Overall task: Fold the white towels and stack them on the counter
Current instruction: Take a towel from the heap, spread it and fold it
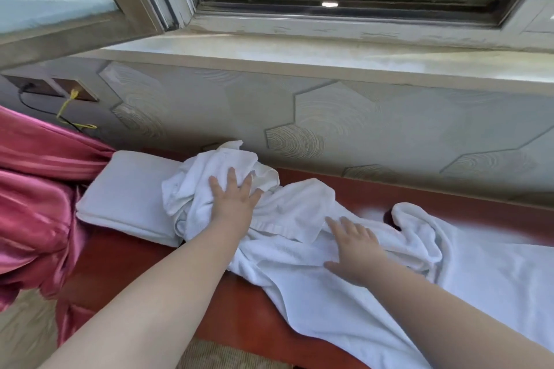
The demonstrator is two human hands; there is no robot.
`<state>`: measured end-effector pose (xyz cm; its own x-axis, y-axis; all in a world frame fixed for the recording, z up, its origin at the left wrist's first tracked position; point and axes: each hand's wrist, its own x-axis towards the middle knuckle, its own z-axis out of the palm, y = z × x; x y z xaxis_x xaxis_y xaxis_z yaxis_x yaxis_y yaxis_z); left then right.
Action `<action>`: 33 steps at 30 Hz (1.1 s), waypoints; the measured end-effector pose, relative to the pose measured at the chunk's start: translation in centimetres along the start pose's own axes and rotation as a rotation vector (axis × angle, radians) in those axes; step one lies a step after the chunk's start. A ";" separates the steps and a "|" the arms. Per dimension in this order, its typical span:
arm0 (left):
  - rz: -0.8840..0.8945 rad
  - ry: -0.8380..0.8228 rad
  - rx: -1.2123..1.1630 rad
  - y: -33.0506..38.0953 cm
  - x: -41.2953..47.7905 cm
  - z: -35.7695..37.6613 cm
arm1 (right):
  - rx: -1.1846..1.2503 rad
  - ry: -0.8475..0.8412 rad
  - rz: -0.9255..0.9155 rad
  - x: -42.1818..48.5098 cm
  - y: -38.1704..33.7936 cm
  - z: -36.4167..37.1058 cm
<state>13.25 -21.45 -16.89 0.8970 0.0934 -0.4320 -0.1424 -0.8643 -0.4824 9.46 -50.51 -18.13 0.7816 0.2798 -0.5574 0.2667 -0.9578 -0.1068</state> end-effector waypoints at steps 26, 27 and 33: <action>-0.116 -0.092 0.012 0.1 -2.5 2.2 | -0.367 -0.246 0.180 -8.0 15.1 3.0; -0.090 -0.048 -0.040 1.2 -2.8 1.6 | -0.236 -0.227 0.166 -7.6 14.3 2.9; 0.459 0.082 -0.515 11.6 -3.4 -3.2 | 0.265 -0.036 0.074 -6.0 8.6 3.4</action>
<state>9.94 -33.35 -18.54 0.8248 -0.3581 -0.4375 -0.3167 -0.9337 0.1670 5.19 -60.66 -18.49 0.7717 0.2105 -0.6001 0.0491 -0.9605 -0.2738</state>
